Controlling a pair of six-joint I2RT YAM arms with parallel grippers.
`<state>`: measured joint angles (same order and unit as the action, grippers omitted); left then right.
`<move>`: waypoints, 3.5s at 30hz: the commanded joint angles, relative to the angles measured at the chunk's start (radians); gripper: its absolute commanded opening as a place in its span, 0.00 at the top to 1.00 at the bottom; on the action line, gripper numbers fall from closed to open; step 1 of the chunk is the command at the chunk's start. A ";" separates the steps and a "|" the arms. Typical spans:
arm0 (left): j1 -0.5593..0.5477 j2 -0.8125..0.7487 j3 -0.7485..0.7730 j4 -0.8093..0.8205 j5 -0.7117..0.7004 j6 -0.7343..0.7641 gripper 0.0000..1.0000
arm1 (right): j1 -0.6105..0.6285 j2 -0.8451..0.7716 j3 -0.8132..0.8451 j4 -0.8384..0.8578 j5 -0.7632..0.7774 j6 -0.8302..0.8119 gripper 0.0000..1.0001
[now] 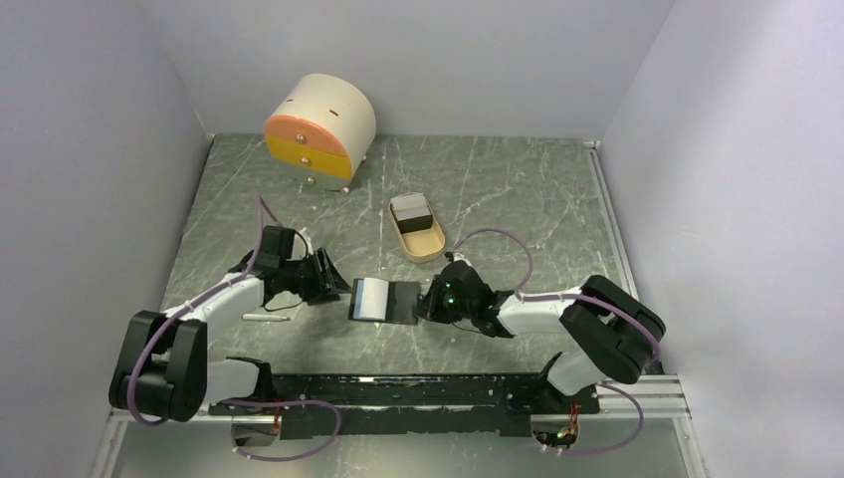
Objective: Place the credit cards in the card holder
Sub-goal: Open the card holder at the center of the board.
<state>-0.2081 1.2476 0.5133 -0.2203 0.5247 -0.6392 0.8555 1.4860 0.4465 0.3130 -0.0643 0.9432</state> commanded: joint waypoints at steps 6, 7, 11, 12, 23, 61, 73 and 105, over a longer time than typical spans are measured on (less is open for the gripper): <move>-0.033 0.092 -0.061 0.206 0.067 -0.048 0.49 | -0.037 -0.037 -0.046 0.006 -0.046 -0.029 0.90; -0.037 0.104 -0.070 0.235 0.076 -0.056 0.49 | -0.038 -0.036 -0.048 0.009 -0.050 -0.028 0.91; -0.053 0.159 -0.108 0.375 0.140 -0.100 0.48 | -0.038 -0.027 -0.054 0.027 -0.058 -0.017 0.92; -0.057 0.173 -0.116 0.406 0.151 -0.110 0.48 | -0.038 -0.026 -0.057 0.033 -0.060 -0.012 0.93; -0.069 0.089 -0.227 0.712 0.287 -0.259 0.49 | -0.037 -0.009 -0.066 0.068 -0.071 0.008 0.93; -0.171 -0.050 -0.172 0.468 0.085 -0.137 0.91 | 0.064 -0.252 0.289 -0.474 0.164 -0.032 0.45; -0.194 -0.074 -0.218 0.488 0.065 -0.154 0.91 | 0.139 -0.059 0.406 -0.325 0.136 -0.026 0.56; -0.194 -0.064 -0.270 0.566 0.087 -0.170 0.91 | 0.125 0.165 0.493 -0.362 0.211 0.099 0.55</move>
<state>-0.3946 1.1893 0.2562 0.3054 0.6037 -0.8093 0.9886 1.6981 0.9638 -0.0139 0.0860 1.0508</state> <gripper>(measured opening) 0.092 0.450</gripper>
